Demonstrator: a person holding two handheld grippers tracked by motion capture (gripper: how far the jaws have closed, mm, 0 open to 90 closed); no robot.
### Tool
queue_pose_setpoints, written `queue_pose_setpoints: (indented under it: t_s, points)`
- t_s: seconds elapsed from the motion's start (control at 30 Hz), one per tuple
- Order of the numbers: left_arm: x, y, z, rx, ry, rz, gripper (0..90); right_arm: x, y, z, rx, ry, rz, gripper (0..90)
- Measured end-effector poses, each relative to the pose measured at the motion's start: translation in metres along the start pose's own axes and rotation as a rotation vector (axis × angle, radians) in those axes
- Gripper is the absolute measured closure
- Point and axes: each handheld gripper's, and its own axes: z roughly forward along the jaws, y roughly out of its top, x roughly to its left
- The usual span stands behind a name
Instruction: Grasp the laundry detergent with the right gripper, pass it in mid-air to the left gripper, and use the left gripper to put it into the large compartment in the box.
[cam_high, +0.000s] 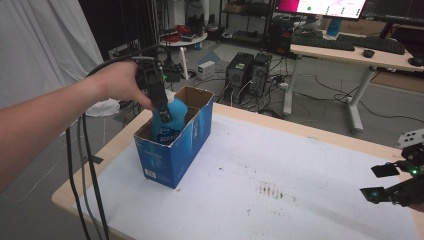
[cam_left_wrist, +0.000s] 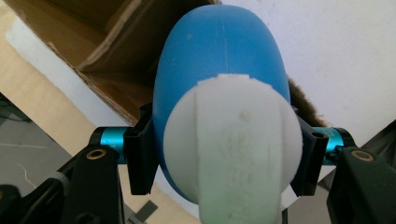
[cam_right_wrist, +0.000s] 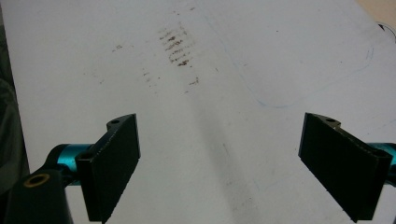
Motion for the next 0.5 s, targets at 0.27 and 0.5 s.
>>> queue_pose_setpoints:
  t_s: [0.27, 0.5]
  points:
    - [0.0, -0.001, 0.018, 0.057, -0.01, 0.041, 38.6, 0.0, -0.001, 0.0, 0.003, 0.0, 0.004, 12.3]
    - [0.0, -0.004, 0.031, 0.055, -0.013, 0.039, 38.6, 0.0, 0.0, 0.001, 0.007, 0.002, -0.001, 12.3]
